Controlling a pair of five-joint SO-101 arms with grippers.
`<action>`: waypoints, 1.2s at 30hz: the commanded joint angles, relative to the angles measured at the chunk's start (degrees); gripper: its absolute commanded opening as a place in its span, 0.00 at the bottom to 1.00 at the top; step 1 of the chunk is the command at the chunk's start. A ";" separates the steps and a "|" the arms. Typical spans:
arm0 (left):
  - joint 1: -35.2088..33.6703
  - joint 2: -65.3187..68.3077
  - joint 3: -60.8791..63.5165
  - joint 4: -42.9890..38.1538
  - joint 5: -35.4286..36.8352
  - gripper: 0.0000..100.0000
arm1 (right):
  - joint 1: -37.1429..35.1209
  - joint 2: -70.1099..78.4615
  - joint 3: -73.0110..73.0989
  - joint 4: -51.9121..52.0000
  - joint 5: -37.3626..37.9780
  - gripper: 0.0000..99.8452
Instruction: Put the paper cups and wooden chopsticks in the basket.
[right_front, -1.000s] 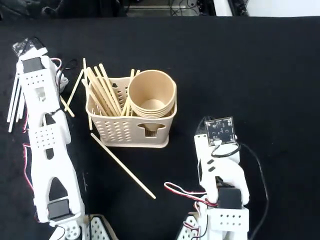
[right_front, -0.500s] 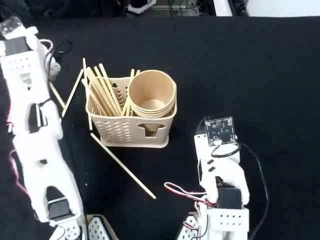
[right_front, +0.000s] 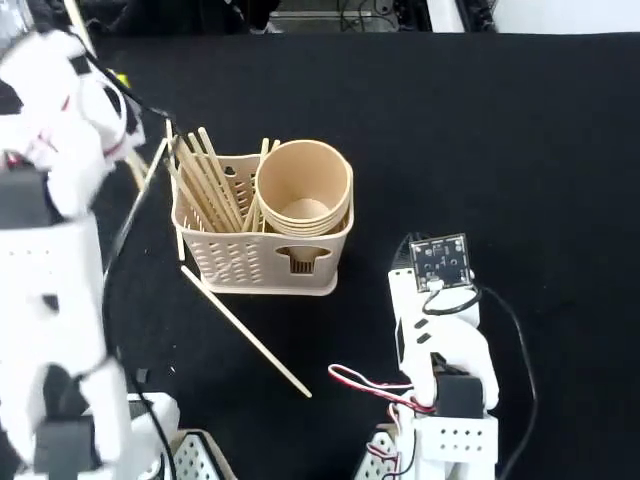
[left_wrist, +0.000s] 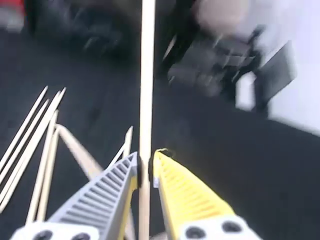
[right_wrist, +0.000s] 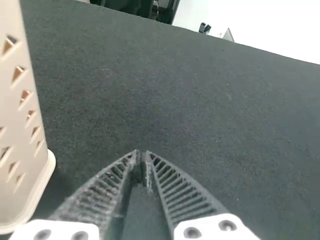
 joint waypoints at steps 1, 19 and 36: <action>4.35 -15.91 24.75 -22.77 -2.81 0.03 | -0.62 -3.91 -0.22 0.18 0.62 0.02; 12.97 -48.70 77.76 -58.37 -3.69 0.03 | -0.62 -3.82 -0.22 0.18 0.88 0.02; -3.38 -44.40 54.90 -28.92 5.36 0.21 | -0.62 -3.82 -0.22 0.18 0.88 0.02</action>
